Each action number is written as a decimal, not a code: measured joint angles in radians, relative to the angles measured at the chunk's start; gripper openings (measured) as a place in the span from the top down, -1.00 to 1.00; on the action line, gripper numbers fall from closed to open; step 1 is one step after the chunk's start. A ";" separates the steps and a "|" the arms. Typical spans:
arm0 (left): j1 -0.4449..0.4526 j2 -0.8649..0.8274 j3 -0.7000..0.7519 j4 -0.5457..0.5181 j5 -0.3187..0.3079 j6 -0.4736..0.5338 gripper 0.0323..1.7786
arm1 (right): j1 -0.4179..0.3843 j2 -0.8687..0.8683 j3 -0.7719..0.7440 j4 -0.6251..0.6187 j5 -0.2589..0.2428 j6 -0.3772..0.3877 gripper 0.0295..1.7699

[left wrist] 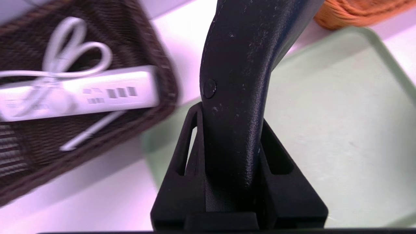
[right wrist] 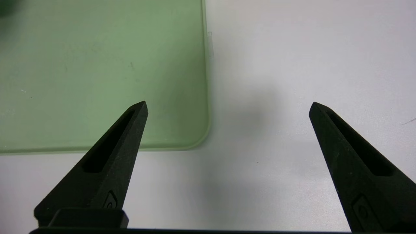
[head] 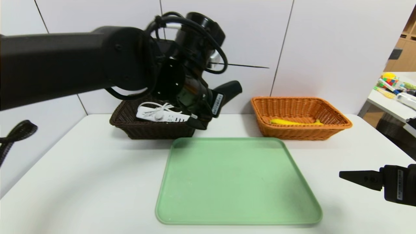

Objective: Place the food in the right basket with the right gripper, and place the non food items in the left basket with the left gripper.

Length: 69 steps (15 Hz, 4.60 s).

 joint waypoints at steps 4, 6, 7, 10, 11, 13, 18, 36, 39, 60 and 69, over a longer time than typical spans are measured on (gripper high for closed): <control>0.147 -0.074 0.000 0.005 -0.057 0.138 0.56 | 0.000 0.007 0.000 -0.004 0.003 -0.001 -0.93; 0.239 -0.098 0.000 0.005 -0.110 0.234 0.56 | 0.000 0.011 -0.001 -0.005 0.003 -0.002 -0.93; 0.284 -0.104 0.000 0.005 -0.134 0.287 0.56 | 0.000 0.013 -0.001 -0.005 0.003 -0.002 -0.93; 0.420 -0.099 0.003 0.011 -0.250 0.450 0.56 | 0.002 0.020 -0.006 -0.005 0.002 -0.004 -0.93; 0.466 -0.088 0.004 0.020 -0.295 0.513 0.56 | 0.002 0.024 -0.008 -0.005 0.001 -0.004 -0.93; 0.537 -0.063 0.015 0.029 -0.393 0.635 0.56 | 0.003 0.030 -0.008 -0.006 0.001 -0.004 -0.93; 0.609 0.021 0.036 0.021 -0.581 0.901 0.59 | 0.005 0.043 -0.008 -0.006 0.001 -0.004 -0.93; 0.612 0.129 -0.006 -0.097 -0.596 0.872 -0.60 | 0.006 0.086 -0.014 -0.007 -0.001 -0.010 -0.93; 0.613 0.069 -0.001 -0.076 -0.596 0.873 -0.70 | 0.011 0.086 -0.014 -0.007 0.000 -0.008 -0.93; 0.604 -0.789 0.681 0.164 -0.373 0.188 -0.90 | 0.081 -0.076 -0.187 0.155 0.000 -0.094 -0.93; 0.625 -1.245 1.059 0.166 -0.301 0.104 -0.90 | 0.028 -0.369 -0.176 0.440 0.001 -0.164 -0.93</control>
